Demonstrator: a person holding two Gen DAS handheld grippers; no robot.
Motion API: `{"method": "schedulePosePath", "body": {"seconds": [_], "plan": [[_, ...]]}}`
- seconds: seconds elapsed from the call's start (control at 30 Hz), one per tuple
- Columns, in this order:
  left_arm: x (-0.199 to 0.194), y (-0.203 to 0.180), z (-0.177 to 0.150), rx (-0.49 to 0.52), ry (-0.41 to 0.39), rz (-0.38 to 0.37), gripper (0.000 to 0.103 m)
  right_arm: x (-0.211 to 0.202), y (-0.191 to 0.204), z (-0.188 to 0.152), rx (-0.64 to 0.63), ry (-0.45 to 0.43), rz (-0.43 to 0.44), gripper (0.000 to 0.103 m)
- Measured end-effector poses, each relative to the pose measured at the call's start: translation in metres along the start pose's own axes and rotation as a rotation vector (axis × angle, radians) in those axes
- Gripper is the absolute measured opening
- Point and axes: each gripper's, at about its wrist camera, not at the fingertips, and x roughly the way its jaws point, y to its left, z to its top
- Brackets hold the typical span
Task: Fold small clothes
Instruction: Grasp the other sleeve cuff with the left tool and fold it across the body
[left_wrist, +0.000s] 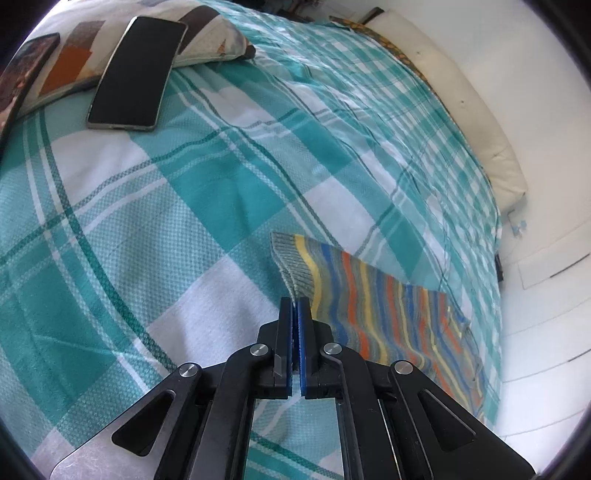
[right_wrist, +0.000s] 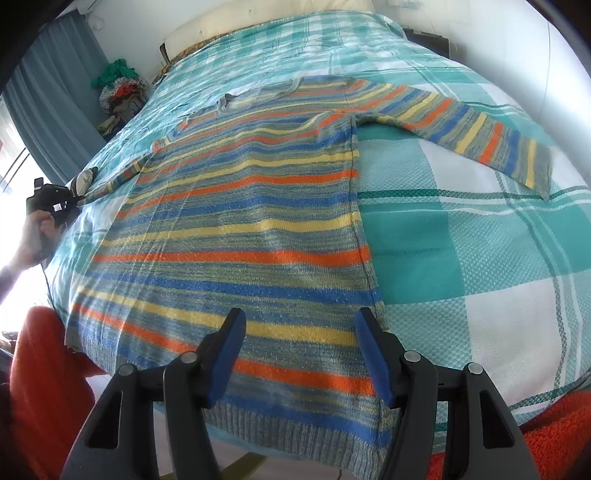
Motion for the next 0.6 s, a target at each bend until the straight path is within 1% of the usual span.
{"method": "schedulePosePath", "body": {"seconds": [0.1, 0.2, 0.27, 0.33, 0.4, 0.5, 0.57, 0.6], "plan": [[0.001, 0.004, -0.003, 0.024, 0.003, 0.011, 0.000, 0.001, 0.002, 0.000, -0.005, 0.002, -0.003, 0.061], [0.010, 0.001, -0.008, 0.069, 0.026, 0.022, 0.000, 0.003, 0.004, 0.000, -0.014, 0.007, -0.005, 0.061], [0.016, -0.001, -0.012, 0.092, 0.039, 0.041, 0.000, 0.005, 0.006, -0.001, -0.021, 0.010, -0.007, 0.061], [0.022, 0.001, -0.016, 0.091, 0.048, 0.065, 0.000, 0.006, 0.006, -0.001, -0.024, 0.013, -0.009, 0.061], [0.027, 0.001, -0.016, 0.100, 0.042, 0.096, 0.000, 0.007, 0.005, -0.001, -0.024, 0.017, -0.011, 0.061], [0.028, -0.006, -0.019, 0.151, 0.041, 0.115, 0.000, 0.007, 0.007, -0.001, -0.026, 0.019, -0.015, 0.061], [0.026, -0.013, -0.021, 0.201, 0.059, 0.108, 0.004, 0.008, 0.007, -0.002, -0.029, 0.019, -0.019, 0.061], [0.024, -0.014, -0.022, 0.204, 0.063, 0.117, 0.015, 0.008, 0.007, -0.002, -0.030, 0.020, -0.020, 0.062]]}}
